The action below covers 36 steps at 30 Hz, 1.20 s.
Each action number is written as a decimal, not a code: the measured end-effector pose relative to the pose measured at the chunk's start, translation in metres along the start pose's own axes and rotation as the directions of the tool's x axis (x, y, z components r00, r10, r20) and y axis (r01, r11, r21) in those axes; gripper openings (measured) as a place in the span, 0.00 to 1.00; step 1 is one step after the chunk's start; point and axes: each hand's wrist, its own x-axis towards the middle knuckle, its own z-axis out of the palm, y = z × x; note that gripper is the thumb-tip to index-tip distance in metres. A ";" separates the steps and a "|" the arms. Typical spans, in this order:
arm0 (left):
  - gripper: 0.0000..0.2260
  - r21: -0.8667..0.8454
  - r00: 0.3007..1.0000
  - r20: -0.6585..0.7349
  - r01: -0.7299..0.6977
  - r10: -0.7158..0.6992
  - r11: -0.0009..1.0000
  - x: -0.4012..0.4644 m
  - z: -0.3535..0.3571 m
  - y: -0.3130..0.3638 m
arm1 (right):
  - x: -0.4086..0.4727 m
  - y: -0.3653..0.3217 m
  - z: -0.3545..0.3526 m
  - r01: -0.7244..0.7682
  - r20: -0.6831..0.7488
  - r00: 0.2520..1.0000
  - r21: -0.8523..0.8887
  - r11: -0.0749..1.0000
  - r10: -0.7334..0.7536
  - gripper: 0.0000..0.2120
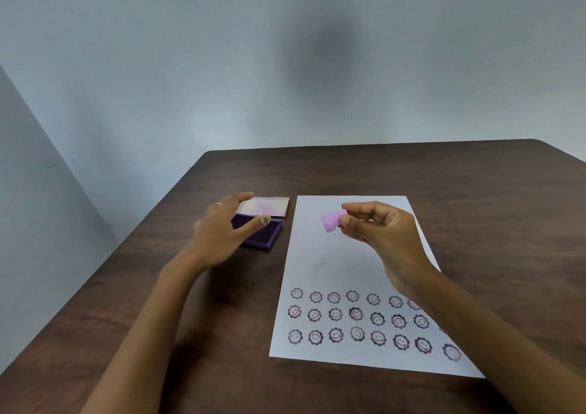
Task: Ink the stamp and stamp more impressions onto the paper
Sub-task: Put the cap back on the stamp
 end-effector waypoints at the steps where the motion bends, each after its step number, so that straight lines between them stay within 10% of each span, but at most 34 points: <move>1: 0.34 0.013 0.999 0.038 0.004 -0.004 1.000 0.003 -0.003 -0.006 | 0.000 0.001 0.000 -0.008 0.011 1.000 -0.014 1.000 0.008 0.10; 7: 0.43 -0.013 0.974 0.220 0.049 -0.045 0.999 0.015 -0.020 -0.038 | 0.001 0.009 0.001 -0.025 0.097 0.995 -0.114 0.993 0.037 0.12; 28: 0.34 0.029 0.985 0.164 0.053 -0.057 0.998 0.012 -0.016 -0.052 | 0.016 0.001 -0.027 -0.175 0.130 0.972 -0.158 0.972 0.196 0.11; 36: 0.34 0.017 0.984 0.171 0.038 -0.040 0.999 0.016 -0.014 -0.057 | 0.022 -0.015 -0.005 -0.007 0.145 0.988 -0.328 0.944 0.058 0.09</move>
